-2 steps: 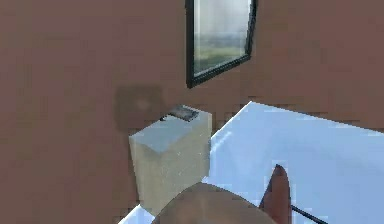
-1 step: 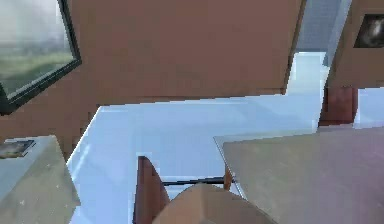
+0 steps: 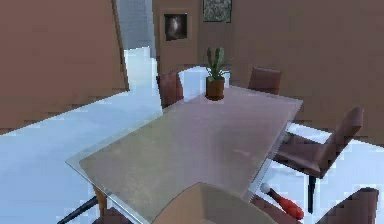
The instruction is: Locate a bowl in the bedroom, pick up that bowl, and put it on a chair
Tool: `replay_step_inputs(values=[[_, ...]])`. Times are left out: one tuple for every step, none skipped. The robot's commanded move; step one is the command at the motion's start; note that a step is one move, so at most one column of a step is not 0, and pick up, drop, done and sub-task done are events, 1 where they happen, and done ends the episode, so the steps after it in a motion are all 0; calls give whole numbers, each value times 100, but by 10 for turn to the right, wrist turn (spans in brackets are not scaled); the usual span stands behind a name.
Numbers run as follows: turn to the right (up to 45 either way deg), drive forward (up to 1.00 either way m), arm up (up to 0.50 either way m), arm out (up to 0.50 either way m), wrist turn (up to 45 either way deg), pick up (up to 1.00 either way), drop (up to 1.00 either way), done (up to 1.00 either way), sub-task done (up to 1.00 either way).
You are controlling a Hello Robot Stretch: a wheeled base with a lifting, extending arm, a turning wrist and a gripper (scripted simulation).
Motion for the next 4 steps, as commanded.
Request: replay_step_inputs(values=[[30,0,0,0,0,0,0,0,0],[-450,0,0,0,0,0,0,0,0],[-360,0,0,0,0,0,0,0,0],[-30,0,0,0,0,0,0,0,0]])
